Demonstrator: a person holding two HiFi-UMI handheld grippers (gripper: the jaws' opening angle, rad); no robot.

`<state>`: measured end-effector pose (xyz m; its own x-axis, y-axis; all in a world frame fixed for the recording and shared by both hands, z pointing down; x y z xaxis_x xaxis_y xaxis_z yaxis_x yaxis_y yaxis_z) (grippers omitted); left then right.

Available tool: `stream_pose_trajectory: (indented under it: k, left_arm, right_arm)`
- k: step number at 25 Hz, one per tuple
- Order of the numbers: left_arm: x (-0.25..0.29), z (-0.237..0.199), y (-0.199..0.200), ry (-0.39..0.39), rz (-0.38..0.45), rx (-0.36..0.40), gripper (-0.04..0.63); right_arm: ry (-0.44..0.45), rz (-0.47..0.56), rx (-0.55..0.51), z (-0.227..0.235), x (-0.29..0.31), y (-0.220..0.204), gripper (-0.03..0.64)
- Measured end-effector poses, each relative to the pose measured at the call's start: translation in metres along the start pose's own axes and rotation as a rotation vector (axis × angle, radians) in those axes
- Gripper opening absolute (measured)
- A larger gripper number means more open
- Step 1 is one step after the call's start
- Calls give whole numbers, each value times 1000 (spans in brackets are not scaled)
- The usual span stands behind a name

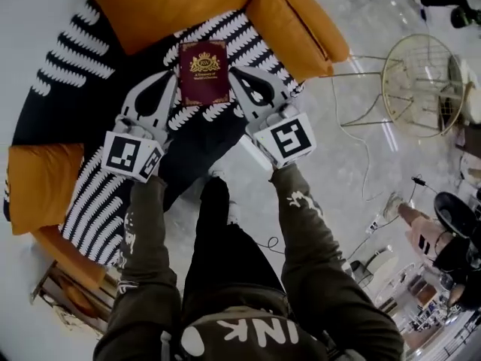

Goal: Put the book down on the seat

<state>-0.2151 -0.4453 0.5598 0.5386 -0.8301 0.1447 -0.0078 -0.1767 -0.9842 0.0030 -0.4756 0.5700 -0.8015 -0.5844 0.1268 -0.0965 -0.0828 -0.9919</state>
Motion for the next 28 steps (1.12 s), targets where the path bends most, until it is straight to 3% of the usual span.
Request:
stream_pose_trajectory:
  k: [4, 10, 17, 21, 28]
  left_arm:
    - [-45, 56, 79, 12, 57, 52, 3]
    - [-155, 145, 180, 31, 116, 113, 3]
    - [-252, 233, 267, 4, 152, 189, 3]
    - [-284, 261, 282, -20, 175, 223, 3]
    - [-325, 264, 282, -53, 211, 225, 3]
  right_arm:
    - [-7, 55, -41, -37, -53, 78, 11]
    - [-29, 137, -78, -117, -151, 191, 11]
    - [-29, 201, -82, -203, -241, 281, 11]
    - [-52, 227, -97, -237, -270, 299, 11]
    - [-108, 232, -117, -282, -281, 304, 11]
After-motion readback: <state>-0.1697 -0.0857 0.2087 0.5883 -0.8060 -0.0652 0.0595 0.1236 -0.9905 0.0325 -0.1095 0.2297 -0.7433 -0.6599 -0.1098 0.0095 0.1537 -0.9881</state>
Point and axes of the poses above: the fingertips, and each gripper's own axes: x forward along the fingers, z to its right, y out of its top, the point moved 9 cm from there along -x, backward along the fingers
